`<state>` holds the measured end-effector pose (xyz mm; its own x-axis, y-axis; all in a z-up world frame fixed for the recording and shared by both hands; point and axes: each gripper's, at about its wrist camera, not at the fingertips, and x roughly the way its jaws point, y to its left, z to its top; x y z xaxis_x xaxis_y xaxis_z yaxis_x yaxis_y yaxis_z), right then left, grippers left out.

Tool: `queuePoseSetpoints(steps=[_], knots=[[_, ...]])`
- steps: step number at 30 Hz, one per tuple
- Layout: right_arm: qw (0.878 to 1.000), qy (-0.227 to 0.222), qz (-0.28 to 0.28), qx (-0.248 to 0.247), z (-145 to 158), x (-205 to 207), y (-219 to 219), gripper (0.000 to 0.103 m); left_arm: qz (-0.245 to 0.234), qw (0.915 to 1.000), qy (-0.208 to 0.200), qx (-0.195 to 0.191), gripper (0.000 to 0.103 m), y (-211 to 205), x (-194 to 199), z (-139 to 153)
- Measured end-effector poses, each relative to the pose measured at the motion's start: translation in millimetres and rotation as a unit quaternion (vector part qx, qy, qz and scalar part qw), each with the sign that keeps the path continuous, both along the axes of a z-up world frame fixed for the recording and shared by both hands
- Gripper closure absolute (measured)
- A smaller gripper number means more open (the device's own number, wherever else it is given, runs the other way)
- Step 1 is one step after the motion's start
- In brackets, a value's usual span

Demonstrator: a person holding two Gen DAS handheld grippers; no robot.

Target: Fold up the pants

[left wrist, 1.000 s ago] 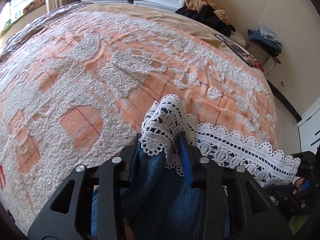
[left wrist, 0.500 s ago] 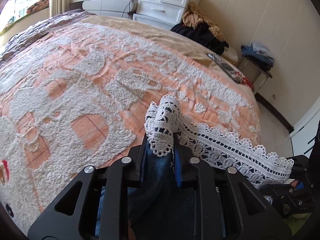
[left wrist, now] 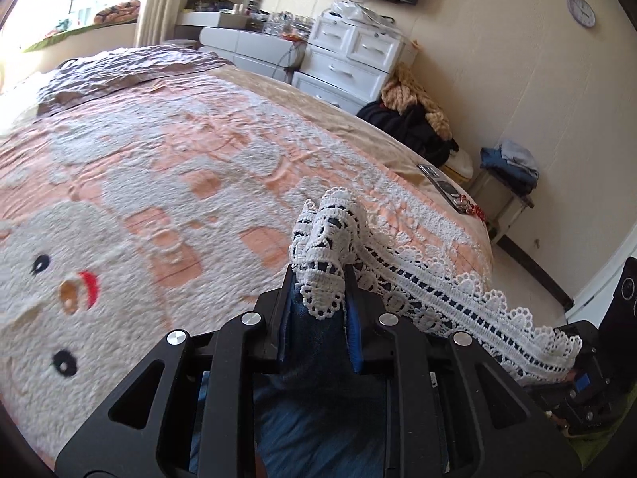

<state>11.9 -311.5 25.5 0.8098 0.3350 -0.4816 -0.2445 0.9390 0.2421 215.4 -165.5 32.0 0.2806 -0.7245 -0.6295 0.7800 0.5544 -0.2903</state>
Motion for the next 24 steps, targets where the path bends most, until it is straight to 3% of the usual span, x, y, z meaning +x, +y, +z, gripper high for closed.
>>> queuePoseSetpoints(steps=[8, 11, 14, 17, 19, 22, 24], knots=[[0.996, 0.016, 0.080, -0.043, -12, 9, 72, 0.089, 0.044, 0.9989, 0.017, 0.006, 0.085, 67, -2, -15], [0.992, 0.030, 0.112, -0.059, -21, 12, 100, 0.089, 0.057, 0.9974, 0.026, 0.036, 0.078, 78, -5, -20], [0.987, 0.048, 0.131, -0.083, -37, 14, 122, 0.089, 0.086, 0.9942, 0.047, 0.044, 0.058, 94, -3, -22], [0.982, 0.054, 0.144, -0.106, -50, 14, 138, 0.089, 0.121, 0.9892, 0.076, 0.033, 0.045, 117, -3, -24], [0.980, 0.053, 0.151, -0.116, -53, 11, 145, 0.089, 0.140, 0.9854, 0.097, 0.012, 0.036, 132, -5, -26], [0.978, 0.050, 0.166, -0.119, -54, 6, 151, 0.088, 0.157, 0.9751, 0.147, -0.053, 0.021, 155, -8, -33], [0.975, 0.047, 0.174, -0.132, -54, 3, 157, 0.086, 0.148, 0.9620, 0.192, -0.126, 0.013, 168, -9, -40]])
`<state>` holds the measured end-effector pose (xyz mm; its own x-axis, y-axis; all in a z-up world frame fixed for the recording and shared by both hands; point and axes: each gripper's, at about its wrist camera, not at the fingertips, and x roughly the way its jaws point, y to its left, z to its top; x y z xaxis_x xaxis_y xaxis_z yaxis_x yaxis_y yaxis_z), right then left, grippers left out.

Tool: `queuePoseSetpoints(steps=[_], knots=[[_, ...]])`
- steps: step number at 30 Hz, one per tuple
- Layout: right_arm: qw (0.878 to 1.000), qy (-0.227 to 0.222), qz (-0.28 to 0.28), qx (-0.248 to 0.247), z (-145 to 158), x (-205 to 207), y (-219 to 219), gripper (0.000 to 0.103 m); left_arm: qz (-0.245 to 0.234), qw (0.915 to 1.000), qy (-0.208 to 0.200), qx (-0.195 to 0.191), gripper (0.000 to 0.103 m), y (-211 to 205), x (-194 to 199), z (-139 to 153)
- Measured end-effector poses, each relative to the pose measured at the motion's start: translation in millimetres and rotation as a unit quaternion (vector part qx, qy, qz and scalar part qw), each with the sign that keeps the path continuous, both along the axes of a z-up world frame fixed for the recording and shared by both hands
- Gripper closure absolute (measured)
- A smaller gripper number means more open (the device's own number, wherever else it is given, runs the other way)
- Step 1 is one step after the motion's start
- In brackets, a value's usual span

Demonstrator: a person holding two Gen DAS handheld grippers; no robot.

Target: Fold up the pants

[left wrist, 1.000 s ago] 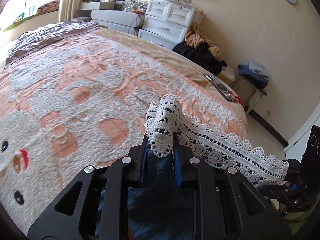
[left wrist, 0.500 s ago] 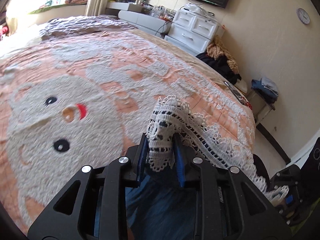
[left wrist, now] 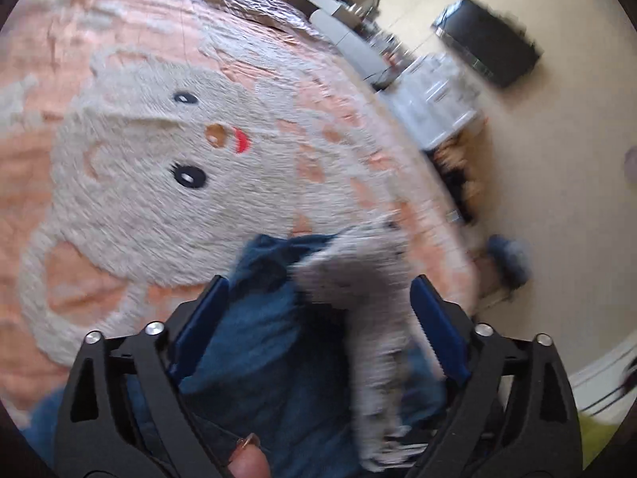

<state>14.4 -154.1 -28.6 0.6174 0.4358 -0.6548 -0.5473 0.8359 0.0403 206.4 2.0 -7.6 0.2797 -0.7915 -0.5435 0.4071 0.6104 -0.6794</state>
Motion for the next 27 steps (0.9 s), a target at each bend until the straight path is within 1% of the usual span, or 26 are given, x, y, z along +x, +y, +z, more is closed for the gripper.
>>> queuePoseSetpoints(steps=[2, 3, 4, 5, 6, 7, 8, 9, 10, 11, 13, 15, 17, 18, 19, 20, 22, 23, 25, 26, 27], knots=[[1.000, 0.000, 0.015, 0.000, -1, -4, 5, 0.086, 0.002, 0.9988, 0.022, -0.043, 0.012, 4, -3, -6], [1.000, -0.001, 0.022, -0.003, -2, -6, 8, 0.084, 0.006, 0.9990, 0.023, -0.038, 0.012, 0, -6, -7], [1.000, -0.004, 0.025, -0.007, -3, -8, 10, 0.082, 0.012, 0.9996, 0.021, -0.016, 0.012, -5, -7, -8], [1.000, -0.003, 0.028, -0.004, -4, -11, 11, 0.076, 0.022, 0.9993, 0.020, 0.022, 0.013, -12, -8, -11], [0.999, 0.005, 0.032, 0.008, -3, -13, 10, 0.073, 0.030, 0.9981, 0.021, 0.050, 0.025, -18, -8, -13], [0.999, 0.009, 0.034, 0.018, -2, -13, 8, 0.069, 0.032, 0.9970, 0.022, 0.067, 0.035, -24, -7, -16], [0.999, 0.013, 0.036, 0.031, 2, -16, 4, 0.061, 0.037, 0.9956, 0.022, 0.083, 0.055, -28, -5, -19], [0.999, 0.013, 0.034, 0.039, 5, -18, 0, 0.052, 0.043, 0.9936, 0.020, 0.103, 0.070, -31, -4, -21], [0.998, 0.012, 0.032, 0.048, 10, -20, -5, 0.050, 0.045, 0.9918, 0.015, 0.119, 0.077, -31, -3, -23], [0.998, 0.010, 0.029, 0.061, 15, -23, -13, 0.047, 0.046, 0.9904, 0.010, 0.130, 0.080, -32, -3, -23], [0.996, 0.007, 0.019, 0.082, 22, -29, -29, 0.045, 0.043, 0.9894, 0.001, 0.138, 0.080, -32, -4, -21], [0.995, 0.004, -0.003, 0.099, 28, -28, -45, 0.044, 0.044, 0.9853, -0.025, 0.163, 0.080, -31, -7, -16], [0.995, 0.006, -0.030, 0.094, 27, -23, -56, 0.044, 0.041, 0.9808, -0.044, 0.186, 0.080, -36, -8, -13], [0.995, 0.015, -0.048, 0.085, 24, -16, -58, 0.046, 0.040, 0.9764, -0.054, 0.205, 0.080, -41, -8, -13], [0.995, 0.027, -0.055, 0.082, 18, -11, -66, 0.048, 0.038, 0.9719, -0.065, 0.223, 0.080, -46, -8, -14], [0.994, 0.042, -0.054, 0.080, 13, -7, -65, 0.052, 0.037, 0.9653, -0.080, 0.246, 0.078, -52, -10, -15], [0.996, 0.055, -0.047, 0.061, 4, -4, -56, 0.054, 0.037, 0.9587, -0.097, 0.265, 0.076, -58, -11, -17], [0.996, 0.061, -0.034, 0.046, -3, -5, -47, 0.054, 0.038, 0.9581, -0.098, 0.266, 0.075, -56, -11, -19], [0.997, 0.064, -0.030, 0.011, -13, -6, -32, 0.052, 0.044, 0.9611, -0.092, 0.257, 0.072, -52, -10, -22], [0.998, 0.060, -0.032, 0.003, -16, -6, -28, 0.052, 0.049, 0.9630, -0.088, 0.250, 0.070, -48, -10, -23], [0.997, 0.061, -0.037, 0.006, -18, -7, -27, 0.051, 0.053, 0.9637, -0.087, 0.247, 0.067, -47, -9, -24]])
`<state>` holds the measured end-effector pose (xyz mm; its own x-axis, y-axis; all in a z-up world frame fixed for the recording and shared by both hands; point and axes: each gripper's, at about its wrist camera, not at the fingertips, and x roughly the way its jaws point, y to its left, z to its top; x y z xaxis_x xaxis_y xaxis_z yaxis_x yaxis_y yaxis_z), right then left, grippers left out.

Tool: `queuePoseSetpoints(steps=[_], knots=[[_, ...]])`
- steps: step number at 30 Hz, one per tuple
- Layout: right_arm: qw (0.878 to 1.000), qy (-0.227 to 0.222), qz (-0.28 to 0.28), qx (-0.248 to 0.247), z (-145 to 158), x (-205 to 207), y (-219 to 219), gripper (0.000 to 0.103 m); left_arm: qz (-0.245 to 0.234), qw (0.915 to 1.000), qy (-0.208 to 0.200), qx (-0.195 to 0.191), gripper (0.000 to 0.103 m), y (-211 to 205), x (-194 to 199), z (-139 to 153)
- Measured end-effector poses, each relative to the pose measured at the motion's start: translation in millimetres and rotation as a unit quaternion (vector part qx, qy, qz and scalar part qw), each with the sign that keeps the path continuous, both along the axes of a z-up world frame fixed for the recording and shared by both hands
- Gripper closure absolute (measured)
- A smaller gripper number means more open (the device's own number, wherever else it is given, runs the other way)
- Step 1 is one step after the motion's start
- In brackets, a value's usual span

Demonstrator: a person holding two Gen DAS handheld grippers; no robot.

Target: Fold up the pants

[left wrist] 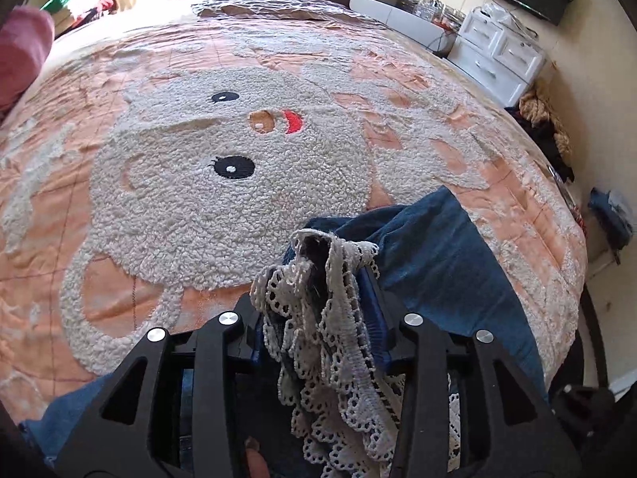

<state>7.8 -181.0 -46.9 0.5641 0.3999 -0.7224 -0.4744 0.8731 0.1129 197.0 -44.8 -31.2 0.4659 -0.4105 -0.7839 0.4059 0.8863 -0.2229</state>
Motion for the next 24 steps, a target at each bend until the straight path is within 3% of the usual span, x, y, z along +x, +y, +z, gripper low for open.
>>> queuePoseSetpoints(steps=[2, 4, 8, 11, 14, 18, 24], knots=[[1.000, 0.005, -0.004, 0.005, 0, 1, 0, 0.051, 0.011, 0.9999, 0.001, -0.005, 0.063, 4, -1, 2], [1.000, 0.007, -0.004, 0.009, 2, 0, -1, 0.051, 0.034, 0.9994, 0.004, 0.007, 0.052, 7, -4, 7], [1.000, 0.006, -0.010, 0.022, 7, -4, -8, 0.051, 0.060, 0.9980, -0.005, -0.019, 0.049, 22, -20, 26], [0.999, 0.004, -0.021, 0.046, 16, -6, -19, 0.051, 0.072, 0.9971, -0.020, -0.017, 0.039, 31, -39, 40], [0.998, -0.001, -0.027, 0.062, 24, -11, -26, 0.051, 0.084, 0.9960, -0.032, 0.000, 0.038, 38, -61, 48], [0.998, -0.010, -0.024, 0.051, 27, -16, -26, 0.051, 0.091, 0.9950, -0.041, 0.010, 0.031, 45, -92, 51], [0.999, 0.024, -0.016, 0.017, 16, -14, -17, 0.051, 0.083, 0.9941, -0.052, 0.046, 0.024, 45, -137, 43]])
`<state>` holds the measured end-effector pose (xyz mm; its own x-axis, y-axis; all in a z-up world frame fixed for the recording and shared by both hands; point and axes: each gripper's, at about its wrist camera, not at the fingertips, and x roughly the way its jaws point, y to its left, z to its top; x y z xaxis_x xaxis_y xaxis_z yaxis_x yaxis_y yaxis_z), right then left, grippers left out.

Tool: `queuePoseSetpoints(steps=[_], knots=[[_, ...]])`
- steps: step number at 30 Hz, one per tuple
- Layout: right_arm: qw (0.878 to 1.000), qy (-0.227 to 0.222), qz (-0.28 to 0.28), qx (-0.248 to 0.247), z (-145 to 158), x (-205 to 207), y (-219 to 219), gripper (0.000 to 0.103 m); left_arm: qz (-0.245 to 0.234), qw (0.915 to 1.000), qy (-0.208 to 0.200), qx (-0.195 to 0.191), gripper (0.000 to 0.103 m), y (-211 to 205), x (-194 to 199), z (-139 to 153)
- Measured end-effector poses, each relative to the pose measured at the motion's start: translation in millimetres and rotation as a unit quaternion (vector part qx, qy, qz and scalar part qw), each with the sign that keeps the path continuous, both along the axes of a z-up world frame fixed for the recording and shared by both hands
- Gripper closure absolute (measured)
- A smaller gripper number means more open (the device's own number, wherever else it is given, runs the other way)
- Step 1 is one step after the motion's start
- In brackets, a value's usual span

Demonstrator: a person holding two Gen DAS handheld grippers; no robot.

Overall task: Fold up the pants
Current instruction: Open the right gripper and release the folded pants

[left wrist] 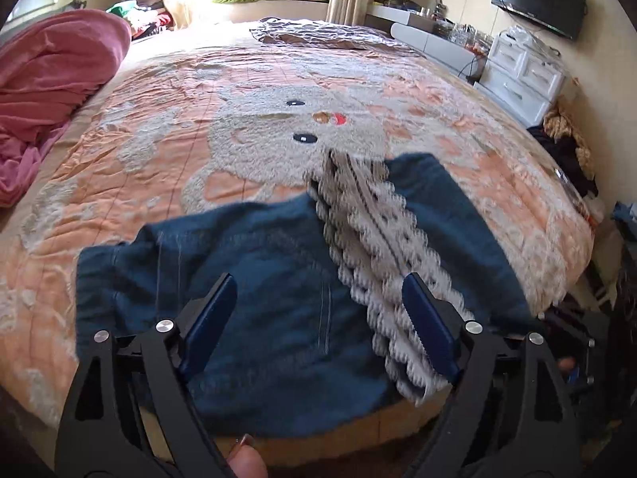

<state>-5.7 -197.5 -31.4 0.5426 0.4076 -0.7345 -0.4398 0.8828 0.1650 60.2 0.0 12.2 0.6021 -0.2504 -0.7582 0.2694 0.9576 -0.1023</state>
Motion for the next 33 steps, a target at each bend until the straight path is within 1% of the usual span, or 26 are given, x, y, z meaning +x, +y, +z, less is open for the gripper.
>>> queuePoseSetpoints(steps=[3, 5, 8, 10, 14, 17, 21, 24, 25, 29, 33], knots=[[1.000, -0.001, 0.005, -0.012, -6, -4, 4, 0.051, -0.009, 0.9999, 0.013, -0.001, 0.024, -1, -11, -10], [1.000, -0.002, 0.007, -0.013, -6, -5, 4, 0.049, -0.003, 0.9995, 0.026, 0.016, 0.024, -4, -12, -21], [1.000, -0.002, 0.003, 0.007, 1, -8, -1, 0.048, 0.004, 0.9991, 0.028, 0.031, 0.024, -4, -10, -36], [1.000, -0.010, 0.000, 0.020, 9, -12, -6, 0.048, 0.009, 0.9994, 0.023, 0.025, 0.024, -1, -11, -38], [0.999, -0.031, -0.009, 0.026, 25, -21, -13, 0.044, 0.015, 0.9996, 0.016, 0.015, 0.023, 3, -20, -27], [0.998, -0.040, -0.016, 0.036, 35, -26, -15, 0.040, 0.025, 0.9997, 0.005, 0.005, 0.019, 10, -30, -15], [0.997, -0.052, -0.023, 0.045, 46, -29, -16, 0.028, 0.041, 0.9990, -0.016, 0.003, 0.013, 17, -47, 1], [0.997, -0.061, -0.025, 0.043, 54, -30, -14, 0.024, 0.053, 0.9982, -0.027, -0.007, 0.010, 25, -57, 12], [0.997, -0.064, -0.027, 0.041, 56, -30, -13, 0.023, 0.054, 0.9980, -0.031, -0.008, 0.010, 27, -59, 15], [0.996, -0.076, -0.031, 0.035, 69, -29, -8, 0.012, 0.065, 0.9969, -0.043, -0.008, 0.010, 36, -66, 23], [0.996, -0.086, -0.027, 0.024, 75, -25, 1, 0.011, 0.076, 0.9959, -0.049, -0.008, 0.010, 44, -71, 27]])
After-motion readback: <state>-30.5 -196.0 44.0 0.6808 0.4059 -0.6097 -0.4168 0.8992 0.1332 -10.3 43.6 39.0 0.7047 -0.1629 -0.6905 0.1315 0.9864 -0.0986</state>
